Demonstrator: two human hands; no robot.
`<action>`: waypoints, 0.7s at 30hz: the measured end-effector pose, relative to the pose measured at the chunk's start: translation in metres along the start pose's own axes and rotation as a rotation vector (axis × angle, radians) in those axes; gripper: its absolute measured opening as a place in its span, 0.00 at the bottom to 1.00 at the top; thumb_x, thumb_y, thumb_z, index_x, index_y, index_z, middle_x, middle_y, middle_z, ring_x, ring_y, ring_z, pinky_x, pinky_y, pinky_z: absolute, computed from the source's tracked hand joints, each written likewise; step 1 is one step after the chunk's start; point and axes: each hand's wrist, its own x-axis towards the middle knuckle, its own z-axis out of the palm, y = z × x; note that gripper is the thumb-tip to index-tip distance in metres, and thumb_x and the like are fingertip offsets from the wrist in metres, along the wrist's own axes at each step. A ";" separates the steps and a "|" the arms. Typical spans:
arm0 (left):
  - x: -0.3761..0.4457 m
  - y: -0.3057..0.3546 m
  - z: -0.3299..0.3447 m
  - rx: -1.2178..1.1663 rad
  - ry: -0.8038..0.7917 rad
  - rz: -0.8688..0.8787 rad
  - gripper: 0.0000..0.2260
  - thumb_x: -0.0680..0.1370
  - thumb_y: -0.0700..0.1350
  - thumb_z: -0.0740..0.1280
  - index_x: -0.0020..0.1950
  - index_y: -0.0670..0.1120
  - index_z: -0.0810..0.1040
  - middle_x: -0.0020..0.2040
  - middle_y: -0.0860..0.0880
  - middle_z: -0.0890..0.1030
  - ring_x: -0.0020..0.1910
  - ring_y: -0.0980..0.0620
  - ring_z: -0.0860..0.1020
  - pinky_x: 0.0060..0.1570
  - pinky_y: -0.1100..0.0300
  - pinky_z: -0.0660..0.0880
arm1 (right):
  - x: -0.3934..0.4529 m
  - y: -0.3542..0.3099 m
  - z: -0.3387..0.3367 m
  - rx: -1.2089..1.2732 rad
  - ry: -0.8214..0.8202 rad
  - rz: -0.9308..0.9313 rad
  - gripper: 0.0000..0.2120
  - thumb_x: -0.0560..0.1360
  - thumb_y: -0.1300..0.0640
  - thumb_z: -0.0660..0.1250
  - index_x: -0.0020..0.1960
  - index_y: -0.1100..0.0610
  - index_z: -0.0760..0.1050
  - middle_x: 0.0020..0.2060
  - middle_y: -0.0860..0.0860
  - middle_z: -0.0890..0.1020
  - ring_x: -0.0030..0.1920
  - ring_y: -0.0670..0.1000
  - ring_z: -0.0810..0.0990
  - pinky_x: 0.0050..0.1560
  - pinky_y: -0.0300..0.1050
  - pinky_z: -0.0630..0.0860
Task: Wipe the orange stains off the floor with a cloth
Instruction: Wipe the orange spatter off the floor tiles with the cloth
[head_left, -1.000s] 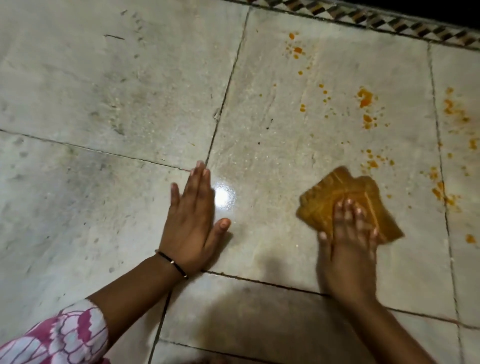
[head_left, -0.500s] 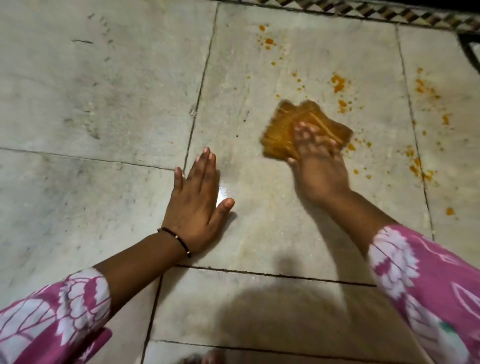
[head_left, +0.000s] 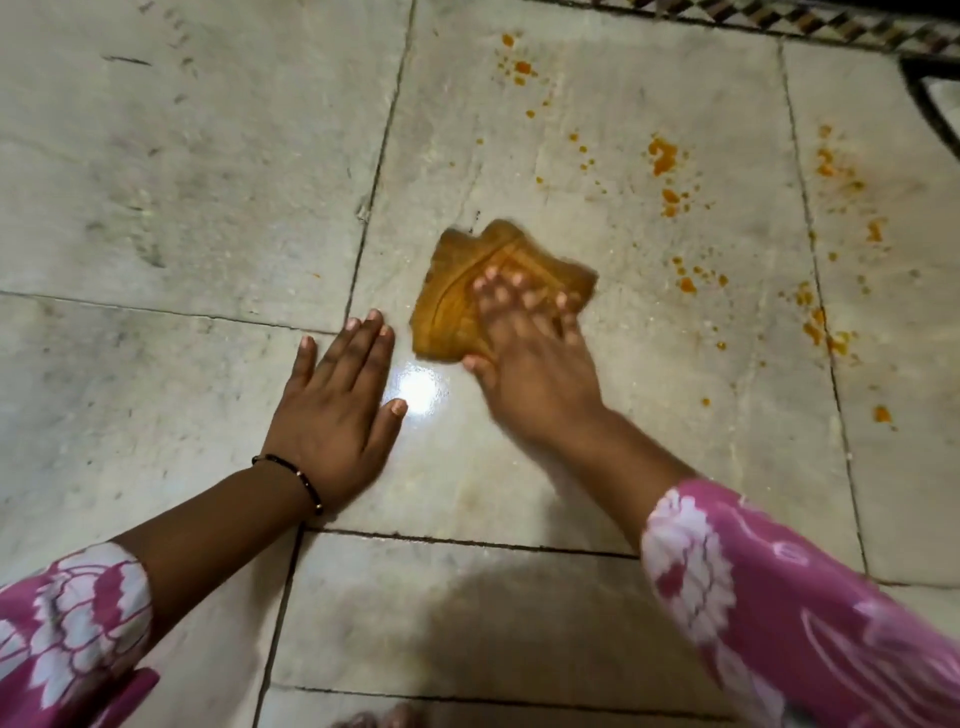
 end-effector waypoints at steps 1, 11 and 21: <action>0.000 0.001 0.000 0.004 -0.007 -0.006 0.29 0.79 0.56 0.47 0.77 0.42 0.55 0.77 0.45 0.55 0.76 0.47 0.53 0.73 0.45 0.46 | 0.010 0.014 -0.005 0.008 -0.017 0.045 0.33 0.80 0.42 0.53 0.78 0.53 0.44 0.78 0.48 0.48 0.77 0.49 0.44 0.73 0.52 0.39; -0.001 0.001 0.000 -0.010 -0.001 -0.006 0.29 0.79 0.56 0.48 0.76 0.42 0.55 0.77 0.45 0.55 0.76 0.47 0.54 0.73 0.44 0.48 | -0.138 0.023 0.015 0.113 0.041 0.519 0.37 0.76 0.37 0.48 0.78 0.56 0.46 0.77 0.54 0.55 0.76 0.54 0.49 0.72 0.59 0.47; 0.011 0.030 -0.018 -0.112 0.020 0.060 0.31 0.78 0.58 0.47 0.77 0.42 0.53 0.78 0.45 0.50 0.76 0.48 0.49 0.71 0.42 0.43 | -0.041 0.039 0.010 0.059 0.115 0.411 0.37 0.75 0.41 0.50 0.77 0.59 0.46 0.76 0.61 0.49 0.76 0.61 0.43 0.73 0.61 0.36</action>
